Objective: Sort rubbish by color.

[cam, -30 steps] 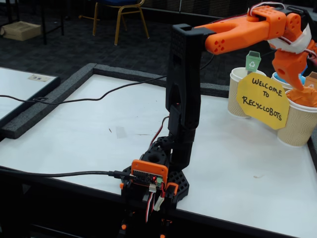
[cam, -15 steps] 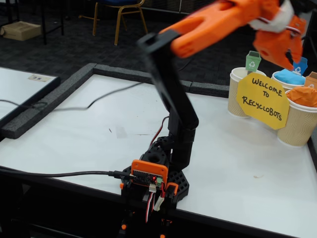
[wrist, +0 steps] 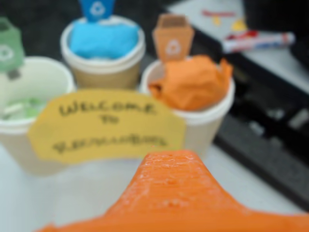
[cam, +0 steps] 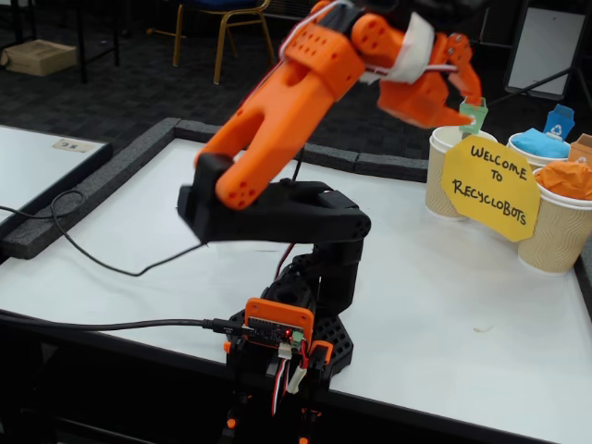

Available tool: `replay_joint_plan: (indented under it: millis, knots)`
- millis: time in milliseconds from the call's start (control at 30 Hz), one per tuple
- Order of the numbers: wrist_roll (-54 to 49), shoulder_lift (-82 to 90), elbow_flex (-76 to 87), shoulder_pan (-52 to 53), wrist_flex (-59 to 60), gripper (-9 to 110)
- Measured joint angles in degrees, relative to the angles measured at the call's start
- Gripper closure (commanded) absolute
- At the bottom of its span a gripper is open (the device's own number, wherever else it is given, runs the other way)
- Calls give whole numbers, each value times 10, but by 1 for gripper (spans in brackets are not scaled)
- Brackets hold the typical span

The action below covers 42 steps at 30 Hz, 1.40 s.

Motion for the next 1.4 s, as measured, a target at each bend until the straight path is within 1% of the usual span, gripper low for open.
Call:
replay_joint_plan:
  millis: [267, 467, 600, 800, 967, 1400]
  knots:
    - [0, 120, 46, 0, 41, 101]
    - [0, 146, 48, -16, 54, 101]
    - [0, 146, 48, -53, 54, 101]
    - [0, 146, 62, -173, 54, 101]
    - [0, 145, 91, -294, 54, 101]
    - [0, 121, 93, -698, 54, 101]
